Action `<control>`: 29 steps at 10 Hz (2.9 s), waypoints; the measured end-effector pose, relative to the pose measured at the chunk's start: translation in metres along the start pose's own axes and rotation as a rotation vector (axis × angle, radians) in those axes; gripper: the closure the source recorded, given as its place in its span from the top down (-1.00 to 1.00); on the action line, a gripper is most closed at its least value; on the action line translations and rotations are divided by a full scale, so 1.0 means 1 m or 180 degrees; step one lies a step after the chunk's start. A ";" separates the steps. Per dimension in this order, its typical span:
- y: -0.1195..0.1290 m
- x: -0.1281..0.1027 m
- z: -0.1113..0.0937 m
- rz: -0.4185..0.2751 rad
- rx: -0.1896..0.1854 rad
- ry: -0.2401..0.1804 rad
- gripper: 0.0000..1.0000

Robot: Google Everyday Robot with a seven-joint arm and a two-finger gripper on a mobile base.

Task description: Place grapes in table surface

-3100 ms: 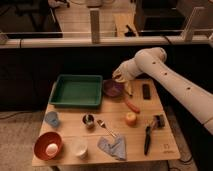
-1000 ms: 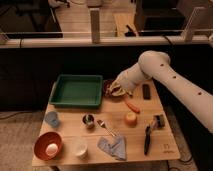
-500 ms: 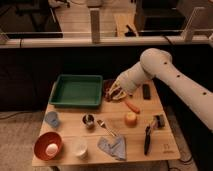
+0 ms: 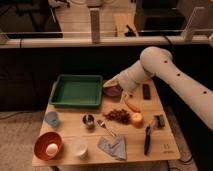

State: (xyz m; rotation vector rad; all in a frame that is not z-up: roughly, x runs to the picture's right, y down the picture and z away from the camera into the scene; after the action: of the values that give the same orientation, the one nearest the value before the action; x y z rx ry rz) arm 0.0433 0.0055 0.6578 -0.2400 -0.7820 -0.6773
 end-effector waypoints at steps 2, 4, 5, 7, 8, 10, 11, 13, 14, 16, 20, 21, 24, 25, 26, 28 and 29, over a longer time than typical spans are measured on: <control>0.002 -0.003 -0.008 0.0027 -0.0008 0.0005 0.60; 0.001 -0.007 -0.013 0.0034 -0.0019 0.0000 0.60; 0.003 -0.006 -0.014 0.0044 -0.0020 0.0004 0.60; 0.002 -0.007 -0.014 0.0037 -0.0021 0.0000 0.60; 0.002 -0.007 -0.014 0.0038 -0.0021 0.0000 0.60; 0.002 -0.007 -0.014 0.0039 -0.0021 0.0000 0.60; 0.002 -0.007 -0.014 0.0038 -0.0021 0.0000 0.60; 0.002 -0.007 -0.014 0.0038 -0.0021 0.0000 0.60; 0.002 -0.007 -0.014 0.0039 -0.0021 0.0000 0.60; 0.002 -0.007 -0.014 0.0040 -0.0020 0.0001 0.60; 0.002 -0.007 -0.014 0.0041 -0.0020 0.0001 0.60; 0.002 -0.007 -0.014 0.0042 -0.0020 0.0002 0.60; 0.002 -0.007 -0.014 0.0041 -0.0019 0.0002 0.60; 0.002 -0.007 -0.014 0.0042 -0.0019 0.0001 0.60; 0.002 -0.007 -0.014 0.0042 -0.0019 0.0001 0.60; 0.002 -0.007 -0.014 0.0040 -0.0018 0.0001 0.60; 0.002 -0.007 -0.014 0.0040 -0.0018 0.0001 0.60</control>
State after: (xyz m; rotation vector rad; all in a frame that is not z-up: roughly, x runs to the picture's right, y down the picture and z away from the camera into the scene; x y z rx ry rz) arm 0.0491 0.0043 0.6435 -0.2499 -0.7777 -0.6678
